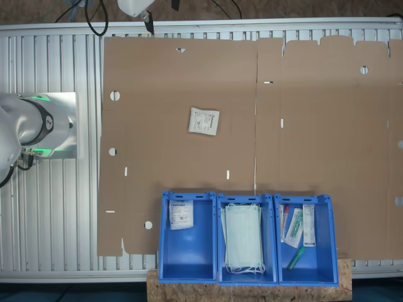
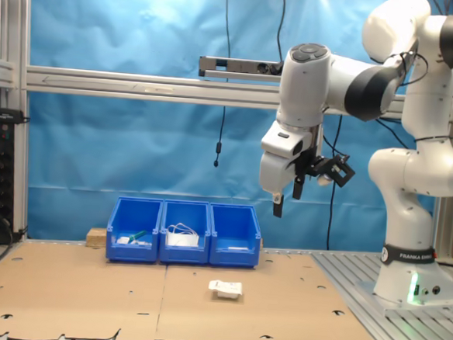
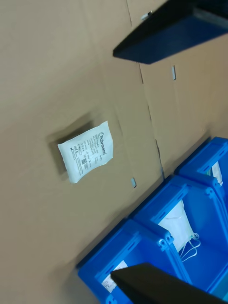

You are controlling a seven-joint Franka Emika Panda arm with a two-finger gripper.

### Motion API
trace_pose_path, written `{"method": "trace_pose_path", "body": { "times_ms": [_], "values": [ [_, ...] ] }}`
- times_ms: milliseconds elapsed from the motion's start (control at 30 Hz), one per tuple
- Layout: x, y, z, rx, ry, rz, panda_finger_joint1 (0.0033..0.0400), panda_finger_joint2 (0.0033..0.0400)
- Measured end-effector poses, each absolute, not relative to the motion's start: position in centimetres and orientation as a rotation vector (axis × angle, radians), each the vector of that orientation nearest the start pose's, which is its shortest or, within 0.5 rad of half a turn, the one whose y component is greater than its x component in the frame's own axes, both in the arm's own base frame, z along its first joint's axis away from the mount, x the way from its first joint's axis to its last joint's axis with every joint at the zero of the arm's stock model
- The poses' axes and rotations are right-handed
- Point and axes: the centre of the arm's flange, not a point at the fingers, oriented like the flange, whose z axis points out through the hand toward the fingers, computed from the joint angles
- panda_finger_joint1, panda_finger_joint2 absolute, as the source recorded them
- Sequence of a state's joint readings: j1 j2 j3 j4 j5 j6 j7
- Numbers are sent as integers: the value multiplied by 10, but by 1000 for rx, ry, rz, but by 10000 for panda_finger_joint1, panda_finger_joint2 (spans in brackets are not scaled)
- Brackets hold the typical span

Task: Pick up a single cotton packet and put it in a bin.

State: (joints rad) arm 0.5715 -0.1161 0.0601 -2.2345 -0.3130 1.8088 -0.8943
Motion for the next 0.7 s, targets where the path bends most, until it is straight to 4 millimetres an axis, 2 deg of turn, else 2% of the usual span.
{"method": "trace_pose_path", "body": {
  "times_ms": [300,700],
  "values": [
    [395,232,377,1979,2069,-530,400,400],
    [402,211,362,2029,2042,-532,400,400]
  ]
}}
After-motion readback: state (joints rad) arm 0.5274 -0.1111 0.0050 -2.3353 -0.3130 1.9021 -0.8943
